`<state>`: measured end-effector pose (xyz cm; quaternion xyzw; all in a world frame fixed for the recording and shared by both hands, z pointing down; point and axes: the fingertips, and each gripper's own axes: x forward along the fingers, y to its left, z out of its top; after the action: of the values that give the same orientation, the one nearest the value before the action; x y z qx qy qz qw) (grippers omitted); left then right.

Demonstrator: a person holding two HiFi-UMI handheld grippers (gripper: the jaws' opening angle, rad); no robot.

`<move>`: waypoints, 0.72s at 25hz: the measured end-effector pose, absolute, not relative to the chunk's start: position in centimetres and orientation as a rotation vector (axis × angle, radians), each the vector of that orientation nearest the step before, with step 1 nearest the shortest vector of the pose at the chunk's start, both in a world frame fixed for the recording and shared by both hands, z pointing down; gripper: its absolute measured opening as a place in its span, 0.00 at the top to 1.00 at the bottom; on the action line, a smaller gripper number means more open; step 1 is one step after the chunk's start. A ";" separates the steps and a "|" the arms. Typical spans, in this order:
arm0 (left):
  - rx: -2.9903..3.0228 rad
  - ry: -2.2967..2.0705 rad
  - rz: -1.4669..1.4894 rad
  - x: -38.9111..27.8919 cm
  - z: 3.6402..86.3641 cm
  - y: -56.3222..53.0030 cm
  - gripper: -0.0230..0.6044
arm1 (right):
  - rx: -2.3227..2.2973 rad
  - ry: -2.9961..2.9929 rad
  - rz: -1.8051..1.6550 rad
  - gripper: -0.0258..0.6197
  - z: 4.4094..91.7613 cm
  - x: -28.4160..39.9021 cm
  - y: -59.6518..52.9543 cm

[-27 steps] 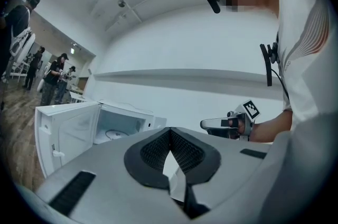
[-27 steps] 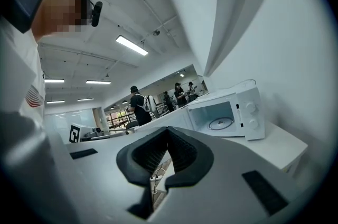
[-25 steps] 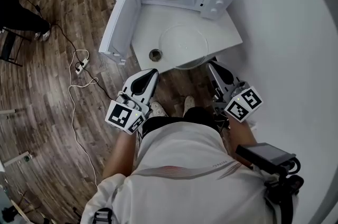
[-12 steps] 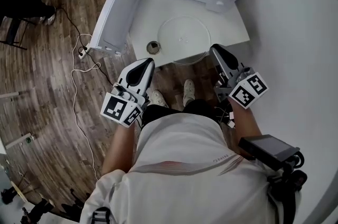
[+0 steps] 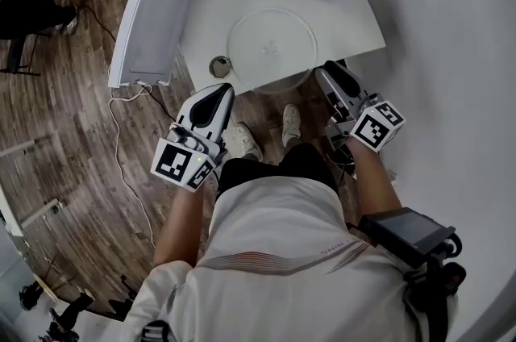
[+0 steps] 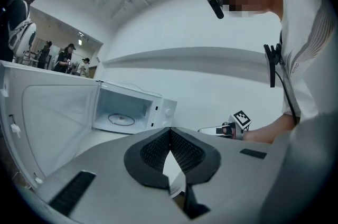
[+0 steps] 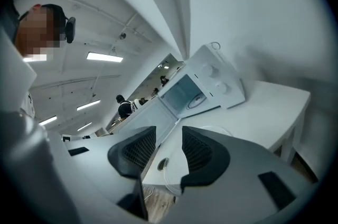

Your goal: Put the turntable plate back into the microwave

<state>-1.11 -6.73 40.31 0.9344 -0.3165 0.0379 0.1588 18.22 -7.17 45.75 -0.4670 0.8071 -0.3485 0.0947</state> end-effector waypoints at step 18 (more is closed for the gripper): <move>2.531 -0.941 0.202 -2.3 47.3 -6.8 0.95 | -1.289 1.980 -1.677 0.64 62.5 16.0 -4.1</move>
<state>-2.29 -6.85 47.26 0.9127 -0.3395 0.0728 0.2152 16.00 -4.15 62.48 -0.4417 0.6783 -0.5744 0.1218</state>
